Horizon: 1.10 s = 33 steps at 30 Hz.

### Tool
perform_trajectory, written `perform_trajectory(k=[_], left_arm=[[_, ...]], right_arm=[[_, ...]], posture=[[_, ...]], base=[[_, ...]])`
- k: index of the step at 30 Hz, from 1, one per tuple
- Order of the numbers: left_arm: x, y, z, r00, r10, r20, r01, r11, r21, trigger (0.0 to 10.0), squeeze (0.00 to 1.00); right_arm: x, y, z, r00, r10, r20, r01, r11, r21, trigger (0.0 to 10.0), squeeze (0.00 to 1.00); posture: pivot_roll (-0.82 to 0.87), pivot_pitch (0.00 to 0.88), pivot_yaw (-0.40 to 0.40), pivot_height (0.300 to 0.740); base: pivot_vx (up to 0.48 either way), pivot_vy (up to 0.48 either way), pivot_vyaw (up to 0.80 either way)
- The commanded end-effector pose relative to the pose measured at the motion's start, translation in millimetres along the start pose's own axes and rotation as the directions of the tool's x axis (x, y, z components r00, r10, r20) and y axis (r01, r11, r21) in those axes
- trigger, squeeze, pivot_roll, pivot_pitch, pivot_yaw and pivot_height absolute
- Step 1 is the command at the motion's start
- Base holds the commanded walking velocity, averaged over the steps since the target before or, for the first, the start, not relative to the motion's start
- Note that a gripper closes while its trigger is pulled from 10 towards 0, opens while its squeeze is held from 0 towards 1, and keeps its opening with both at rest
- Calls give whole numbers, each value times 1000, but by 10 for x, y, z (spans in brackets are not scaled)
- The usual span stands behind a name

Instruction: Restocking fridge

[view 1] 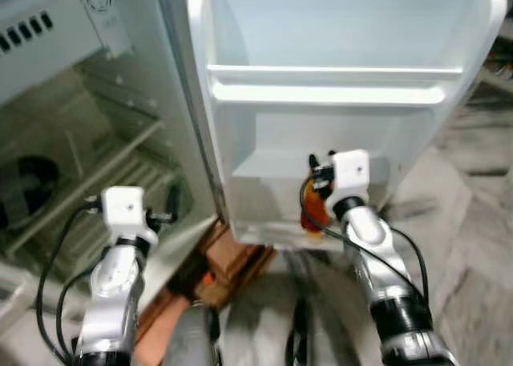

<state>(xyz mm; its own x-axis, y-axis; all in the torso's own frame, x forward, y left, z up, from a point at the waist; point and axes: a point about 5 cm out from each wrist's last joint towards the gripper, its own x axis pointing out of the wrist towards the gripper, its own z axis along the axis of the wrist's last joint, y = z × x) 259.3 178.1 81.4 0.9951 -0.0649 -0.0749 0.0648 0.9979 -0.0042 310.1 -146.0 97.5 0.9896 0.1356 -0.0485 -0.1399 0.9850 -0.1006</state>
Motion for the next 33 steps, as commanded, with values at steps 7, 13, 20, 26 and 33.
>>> perform_trajectory(k=[7, 13, 20, 26, 33], left_arm=[[-37, 121, -10, 999, 36, -7, -36, 999, 15, 10000, 0], [-41, 110, -16, 1000, 22, -13, -22, 999, 23, 10000, 0], [-22, 162, 6, 999, 32, -8, -31, 999, 39, 10000, 0], [-19, 166, 26, 1000, 29, 0, -29, 999, 45, 10000, 0], [-79, 153, 6, 1000, 11, -20, -10, 998, 58, 10000, 0]], right_arm=[[29, 70, 59, 999, 27, 26, -28, 999, 27, 10000, 0], [37, 66, 51, 999, 30, 19, -31, 999, 34, 10000, 0], [50, 36, 50, 999, 28, 17, -29, 999, 28, 10000, 0], [74, 61, 77, 998, 58, 32, -58, 998, 13, 10000, 0], [258, 299, 288, 968, 215, 130, -201, 973, -114, 10000, 0]], posture=[[29, 87, 17, 610], [27, 86, 18, 585], [33, 84, 19, 585], [39, 86, 22, 585], [67, 120, 32, 585]], base=[[0, 0, 0], [0, 0, 0], [0, 0, 0], [0, 0, 0], [0, 0, 0]])
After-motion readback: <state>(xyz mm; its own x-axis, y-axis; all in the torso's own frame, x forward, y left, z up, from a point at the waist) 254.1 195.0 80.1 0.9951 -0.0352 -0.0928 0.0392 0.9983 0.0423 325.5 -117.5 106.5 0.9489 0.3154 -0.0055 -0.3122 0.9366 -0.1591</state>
